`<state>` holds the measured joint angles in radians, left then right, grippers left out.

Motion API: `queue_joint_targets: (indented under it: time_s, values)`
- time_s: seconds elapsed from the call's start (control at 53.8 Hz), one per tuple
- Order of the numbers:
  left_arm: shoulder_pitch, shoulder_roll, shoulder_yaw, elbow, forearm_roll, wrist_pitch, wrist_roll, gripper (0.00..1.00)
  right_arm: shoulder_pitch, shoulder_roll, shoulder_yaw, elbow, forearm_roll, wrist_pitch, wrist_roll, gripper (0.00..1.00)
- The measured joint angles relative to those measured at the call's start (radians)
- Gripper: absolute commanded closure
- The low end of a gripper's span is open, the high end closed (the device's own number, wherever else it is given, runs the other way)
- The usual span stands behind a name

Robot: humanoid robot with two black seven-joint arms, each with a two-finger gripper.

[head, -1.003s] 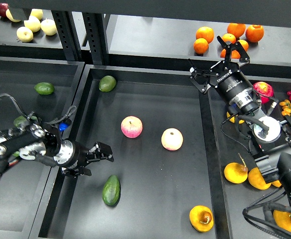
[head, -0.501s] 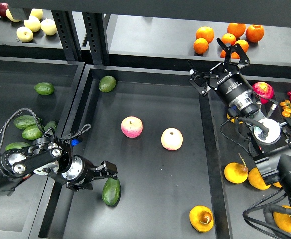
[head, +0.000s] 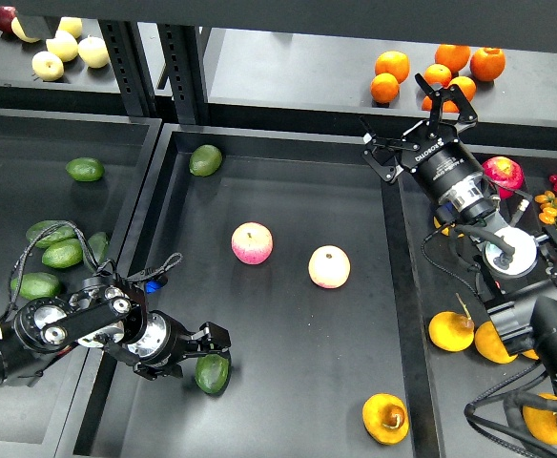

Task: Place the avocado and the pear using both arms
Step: 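Lower the left gripper and close it on the avocado, then lift the avocado and carry it into the bin of avocados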

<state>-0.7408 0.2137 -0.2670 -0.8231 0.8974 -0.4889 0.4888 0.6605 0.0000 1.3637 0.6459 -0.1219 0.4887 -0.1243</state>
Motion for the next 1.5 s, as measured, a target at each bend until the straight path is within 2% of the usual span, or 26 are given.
queue_joint_targets:
  time_s: [0.111, 0.223, 0.371, 0.539, 0.706, 0.947, 1.096, 1.504]
  values:
    - [0.009, -0.006, 0.001, 0.022, 0.000, 0.000, 0.000, 0.02, -0.002, 0.000, 0.000, 0.000, 0.000, 0.000, 0.000, 0.00]
    - [0.014, -0.008, 0.001, 0.028, -0.002, 0.000, 0.000, 0.08, -0.002, 0.000, 0.000, 0.002, 0.000, 0.000, 0.000, 0.00]
    - [0.019, -0.016, 0.001, 0.028, -0.002, 0.000, 0.000, 0.22, -0.003, 0.000, 0.000, 0.002, 0.000, 0.000, 0.000, 0.00]
    - [0.034, -0.028, -0.011, 0.029, -0.002, 0.000, 0.000, 0.44, -0.010, 0.000, 0.000, 0.002, 0.000, 0.000, 0.000, 0.00]
    - [0.051, -0.039, -0.042, 0.029, -0.001, 0.000, 0.001, 0.56, -0.016, 0.000, 0.000, 0.003, 0.000, 0.000, 0.000, 0.00]
    - [0.045, -0.041, -0.085, 0.008, -0.001, 0.000, 0.000, 0.61, -0.019, 0.000, 0.000, 0.002, 0.000, 0.000, 0.000, 0.00]
    - [0.036, -0.003, -0.105, -0.032, -0.004, 0.000, 0.000, 0.62, -0.020, 0.000, 0.000, 0.002, -0.001, 0.000, 0.000, 0.00]
    - [-0.068, 0.328, -0.114, -0.155, -0.122, 0.000, 0.000, 0.61, -0.024, 0.000, 0.000, 0.002, -0.001, 0.000, 0.000, 0.00]
